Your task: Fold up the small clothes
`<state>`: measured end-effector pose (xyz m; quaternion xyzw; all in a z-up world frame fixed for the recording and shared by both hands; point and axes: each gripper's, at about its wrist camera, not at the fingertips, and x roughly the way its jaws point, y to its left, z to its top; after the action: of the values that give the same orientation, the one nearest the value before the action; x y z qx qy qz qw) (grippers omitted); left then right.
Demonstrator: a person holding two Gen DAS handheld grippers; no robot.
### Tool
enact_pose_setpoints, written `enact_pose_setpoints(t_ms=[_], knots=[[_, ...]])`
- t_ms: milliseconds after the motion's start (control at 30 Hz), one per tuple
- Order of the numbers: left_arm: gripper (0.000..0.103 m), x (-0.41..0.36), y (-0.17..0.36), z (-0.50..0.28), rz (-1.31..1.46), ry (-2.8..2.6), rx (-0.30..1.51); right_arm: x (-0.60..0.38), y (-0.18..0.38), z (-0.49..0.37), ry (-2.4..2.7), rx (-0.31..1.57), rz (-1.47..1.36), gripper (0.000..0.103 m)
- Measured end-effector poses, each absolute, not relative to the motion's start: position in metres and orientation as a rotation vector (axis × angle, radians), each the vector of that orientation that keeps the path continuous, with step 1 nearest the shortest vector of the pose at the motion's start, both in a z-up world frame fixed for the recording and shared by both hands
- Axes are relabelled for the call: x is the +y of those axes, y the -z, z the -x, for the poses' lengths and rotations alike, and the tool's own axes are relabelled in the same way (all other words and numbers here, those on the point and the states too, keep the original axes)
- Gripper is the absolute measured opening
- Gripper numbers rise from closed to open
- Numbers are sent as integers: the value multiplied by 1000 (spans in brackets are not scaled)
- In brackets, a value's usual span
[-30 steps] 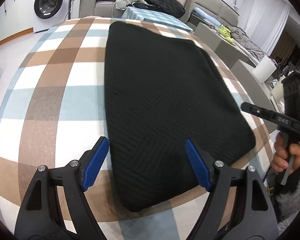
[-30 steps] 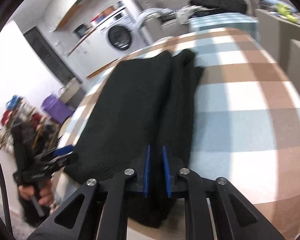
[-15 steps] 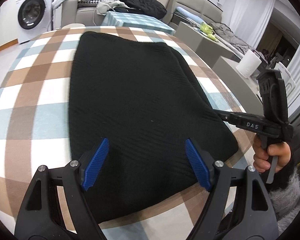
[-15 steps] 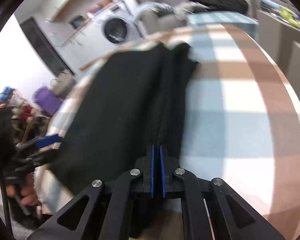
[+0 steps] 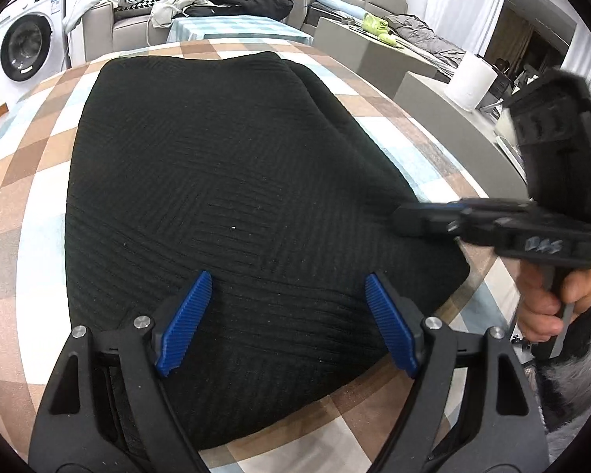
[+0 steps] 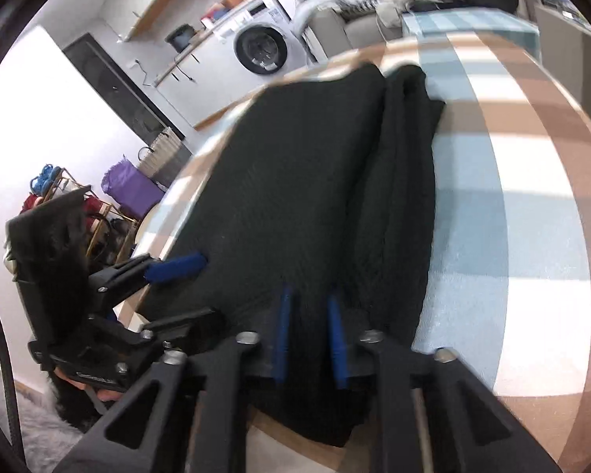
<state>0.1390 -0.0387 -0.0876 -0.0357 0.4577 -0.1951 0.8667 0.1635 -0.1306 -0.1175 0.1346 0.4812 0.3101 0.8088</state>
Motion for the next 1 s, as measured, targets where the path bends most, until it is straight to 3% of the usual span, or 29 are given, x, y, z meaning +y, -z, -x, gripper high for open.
enact_pose_setpoints(t_ms=[233, 333, 433, 633, 733, 1000], knots=[[79, -39, 86, -140, 72, 414, 956, -141, 122, -155, -608, 1060, -259, 6], [79, -36, 85, -138, 79, 416, 959, -149, 116, -149, -672, 1059, -342, 14], [79, -35, 86, -138, 74, 418, 956, -149, 116, -137, -709, 1058, -302, 15], [79, -34, 85, -138, 86, 425, 959, -156, 101, -121, -700, 951, -277, 7], [79, -32, 86, -138, 96, 427, 959, -155, 118, -122, -660, 1046, -218, 7], [79, -19, 73, -134, 133, 400, 917, -158, 94, -154, -579, 991, -249, 16]])
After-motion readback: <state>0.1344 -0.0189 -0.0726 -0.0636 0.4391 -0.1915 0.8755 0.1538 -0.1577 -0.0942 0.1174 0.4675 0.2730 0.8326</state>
